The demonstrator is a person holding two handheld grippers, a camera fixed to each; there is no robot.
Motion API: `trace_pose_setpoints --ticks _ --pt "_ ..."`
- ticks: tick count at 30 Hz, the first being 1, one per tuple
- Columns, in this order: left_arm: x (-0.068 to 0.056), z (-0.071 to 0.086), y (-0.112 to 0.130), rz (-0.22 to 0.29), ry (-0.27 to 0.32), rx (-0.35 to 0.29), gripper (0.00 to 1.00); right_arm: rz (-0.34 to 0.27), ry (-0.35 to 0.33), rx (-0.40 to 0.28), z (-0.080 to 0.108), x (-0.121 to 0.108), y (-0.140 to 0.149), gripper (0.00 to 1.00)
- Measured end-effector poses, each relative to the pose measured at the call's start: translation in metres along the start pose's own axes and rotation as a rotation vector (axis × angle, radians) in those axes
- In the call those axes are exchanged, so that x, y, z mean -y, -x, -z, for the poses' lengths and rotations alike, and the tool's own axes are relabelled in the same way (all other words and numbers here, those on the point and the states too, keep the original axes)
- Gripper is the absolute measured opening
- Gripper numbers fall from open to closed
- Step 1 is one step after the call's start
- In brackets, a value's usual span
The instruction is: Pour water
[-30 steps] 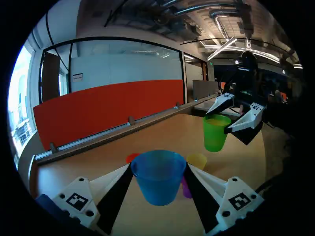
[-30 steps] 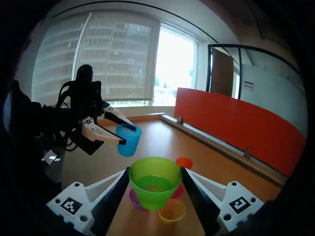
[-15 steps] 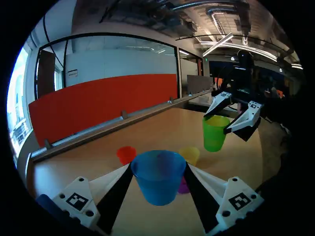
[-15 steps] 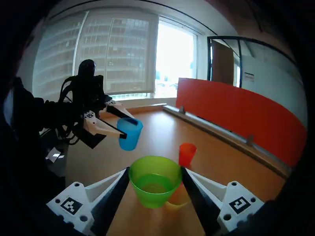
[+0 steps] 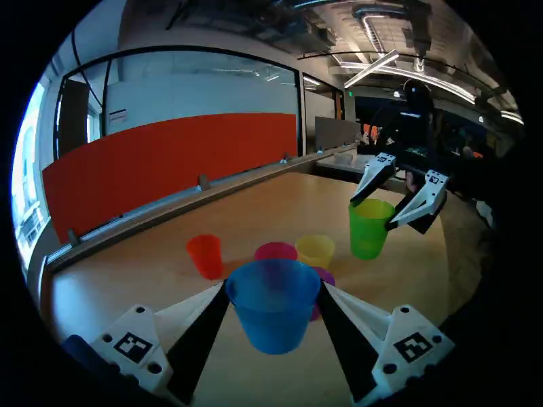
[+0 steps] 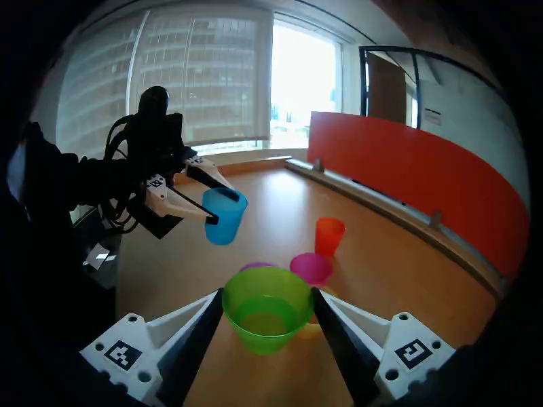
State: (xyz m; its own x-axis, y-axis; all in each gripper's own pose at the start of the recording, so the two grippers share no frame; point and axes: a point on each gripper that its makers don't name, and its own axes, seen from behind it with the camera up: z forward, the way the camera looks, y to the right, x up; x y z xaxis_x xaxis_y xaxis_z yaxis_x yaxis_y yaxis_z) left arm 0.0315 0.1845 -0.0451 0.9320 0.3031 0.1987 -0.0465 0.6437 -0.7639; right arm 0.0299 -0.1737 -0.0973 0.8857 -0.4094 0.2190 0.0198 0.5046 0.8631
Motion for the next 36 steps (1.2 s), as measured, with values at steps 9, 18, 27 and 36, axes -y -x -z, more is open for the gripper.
trace_pose_setpoints --ticks 9,18,27,36 --pt "-0.007 -0.004 0.016 0.006 0.018 0.031 0.88 -0.014 -0.023 0.045 -0.003 0.005 0.024 0.95" --pt "-0.014 -0.006 0.034 0.013 0.034 0.058 0.88 -0.023 -0.045 0.098 -0.009 0.008 0.051 0.95" --pt "-0.019 -0.01 0.048 0.011 0.044 0.082 0.88 -0.01 -0.054 0.138 -0.012 0.009 0.067 0.95" --pt "-0.018 -0.012 0.059 0.02 0.046 0.109 0.88 0.017 -0.056 0.17 -0.016 0.005 0.073 0.95"
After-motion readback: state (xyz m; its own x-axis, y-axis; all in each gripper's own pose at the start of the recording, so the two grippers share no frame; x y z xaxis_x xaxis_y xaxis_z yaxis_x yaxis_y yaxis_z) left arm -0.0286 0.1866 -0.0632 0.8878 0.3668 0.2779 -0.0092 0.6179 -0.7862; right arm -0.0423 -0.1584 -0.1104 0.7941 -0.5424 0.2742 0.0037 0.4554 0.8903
